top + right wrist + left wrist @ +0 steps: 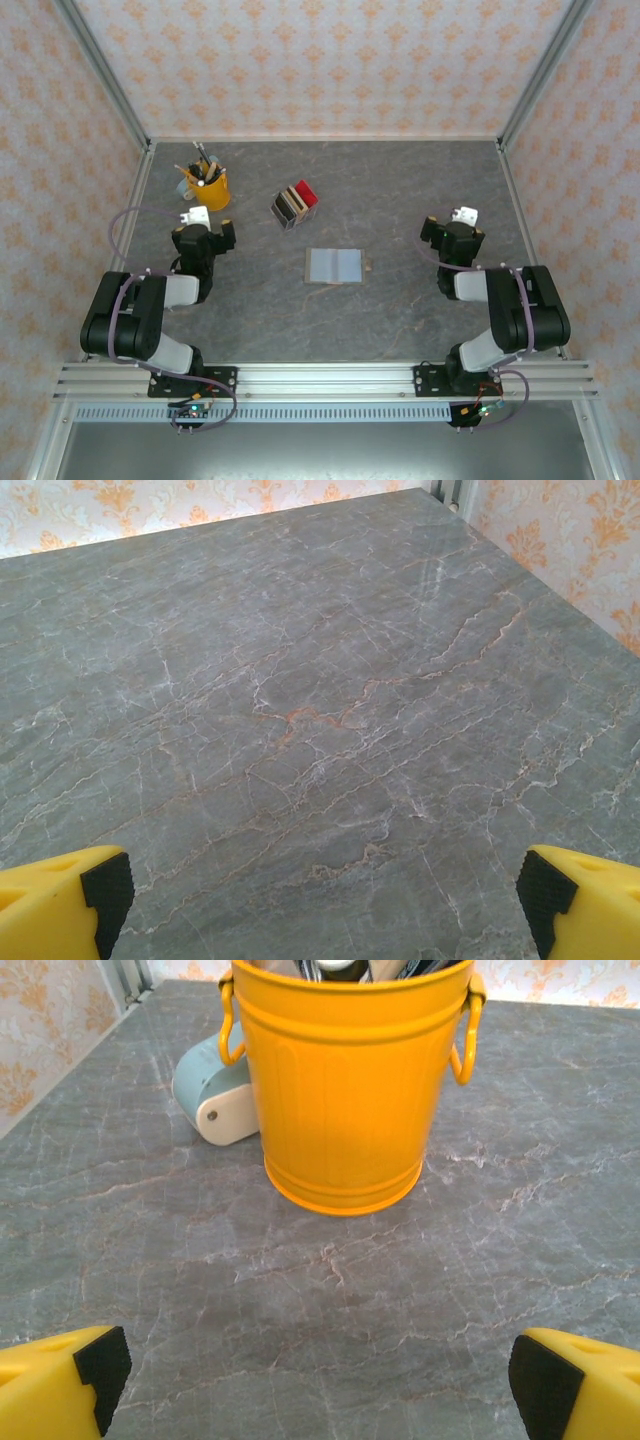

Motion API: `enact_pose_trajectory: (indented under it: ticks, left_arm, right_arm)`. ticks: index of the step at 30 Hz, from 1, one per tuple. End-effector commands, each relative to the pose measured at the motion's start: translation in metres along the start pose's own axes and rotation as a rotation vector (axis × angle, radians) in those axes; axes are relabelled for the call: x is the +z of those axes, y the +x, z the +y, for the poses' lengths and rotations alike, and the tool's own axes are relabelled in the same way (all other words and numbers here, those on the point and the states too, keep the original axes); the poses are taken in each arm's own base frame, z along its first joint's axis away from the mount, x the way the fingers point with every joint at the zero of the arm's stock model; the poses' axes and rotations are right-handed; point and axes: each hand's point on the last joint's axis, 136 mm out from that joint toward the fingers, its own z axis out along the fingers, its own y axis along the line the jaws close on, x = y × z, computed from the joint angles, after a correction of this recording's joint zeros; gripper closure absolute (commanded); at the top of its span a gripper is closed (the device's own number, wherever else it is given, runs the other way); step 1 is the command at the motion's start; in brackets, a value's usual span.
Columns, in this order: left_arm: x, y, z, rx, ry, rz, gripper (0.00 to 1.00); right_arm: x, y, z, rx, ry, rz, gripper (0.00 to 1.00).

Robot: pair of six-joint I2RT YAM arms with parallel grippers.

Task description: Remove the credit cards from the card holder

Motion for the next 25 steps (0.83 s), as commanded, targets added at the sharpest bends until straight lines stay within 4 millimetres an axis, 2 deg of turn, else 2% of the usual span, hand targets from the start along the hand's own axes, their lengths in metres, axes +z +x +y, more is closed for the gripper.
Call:
enact_pose_trajectory:
  ticks: [1, 25]
  left_arm:
    - [0.002, -0.0138, 0.0023, 0.026, -0.06, -0.037, 0.0]
    - [0.0028, -0.0132, -0.0003, 0.037, -0.051, -0.031, 0.0]
  right_arm:
    - [0.0033, -0.0091, 0.0001, 0.013, 0.008, -0.019, 0.0]
    - [0.0023, -0.0095, 0.0006, 0.011, 0.003, -0.023, 0.0]
